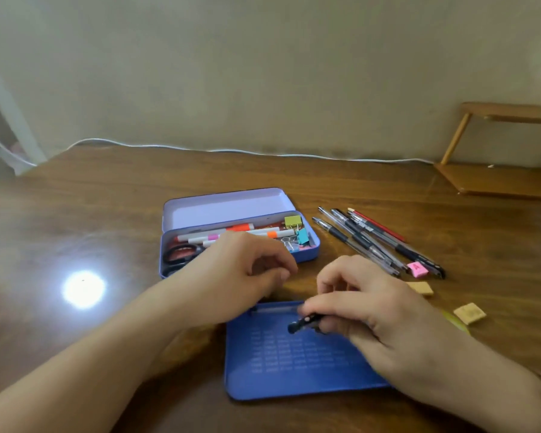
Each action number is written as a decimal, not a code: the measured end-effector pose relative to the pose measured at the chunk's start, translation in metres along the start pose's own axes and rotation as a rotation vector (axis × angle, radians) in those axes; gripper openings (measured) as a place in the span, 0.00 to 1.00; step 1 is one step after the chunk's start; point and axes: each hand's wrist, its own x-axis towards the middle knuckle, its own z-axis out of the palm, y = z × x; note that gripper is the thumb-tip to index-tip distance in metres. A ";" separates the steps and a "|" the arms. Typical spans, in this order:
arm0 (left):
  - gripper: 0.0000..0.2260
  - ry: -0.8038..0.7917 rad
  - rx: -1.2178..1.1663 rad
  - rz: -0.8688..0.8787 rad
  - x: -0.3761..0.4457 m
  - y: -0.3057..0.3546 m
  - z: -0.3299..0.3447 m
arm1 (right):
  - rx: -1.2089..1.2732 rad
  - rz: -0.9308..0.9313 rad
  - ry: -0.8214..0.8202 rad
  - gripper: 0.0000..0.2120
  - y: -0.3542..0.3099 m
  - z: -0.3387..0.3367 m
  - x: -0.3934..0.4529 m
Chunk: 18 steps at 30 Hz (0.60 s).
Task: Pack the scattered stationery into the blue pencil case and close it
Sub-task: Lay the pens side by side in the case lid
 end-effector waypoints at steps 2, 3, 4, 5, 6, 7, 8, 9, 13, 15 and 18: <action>0.05 -0.008 -0.030 -0.010 0.000 -0.001 0.000 | -0.030 -0.016 0.012 0.12 -0.002 0.013 0.003; 0.05 -0.032 -0.026 -0.005 0.000 -0.001 0.000 | -0.038 -0.017 0.029 0.13 -0.003 0.018 0.005; 0.05 -0.063 -0.018 0.004 0.000 -0.001 0.000 | -0.042 -0.008 0.039 0.14 -0.003 0.022 0.007; 0.05 -0.092 -0.011 0.015 0.000 -0.001 0.000 | -0.042 0.000 0.043 0.15 -0.003 0.024 0.009; 0.05 -0.112 -0.003 0.021 0.000 -0.001 0.000 | -0.040 0.004 0.049 0.15 -0.003 0.024 0.011; 0.05 -0.123 0.006 0.022 0.000 -0.001 0.000 | -0.049 0.009 0.059 0.15 -0.002 0.022 0.012; 0.06 -0.133 0.017 0.020 0.000 -0.002 -0.001 | -0.076 0.017 0.068 0.14 -0.001 0.018 0.013; 0.06 -0.147 0.025 0.018 -0.001 -0.002 -0.002 | -0.113 0.027 0.082 0.13 0.002 0.013 0.013; 0.05 -0.230 0.035 0.038 -0.002 -0.002 -0.005 | -0.074 0.105 0.003 0.15 0.019 -0.018 -0.001; 0.05 -0.248 0.044 0.058 -0.001 -0.003 -0.007 | -0.082 0.144 -0.134 0.16 0.029 -0.032 -0.010; 0.06 -0.259 0.062 0.076 -0.002 -0.003 -0.008 | -0.126 0.162 -0.221 0.17 0.038 -0.038 -0.013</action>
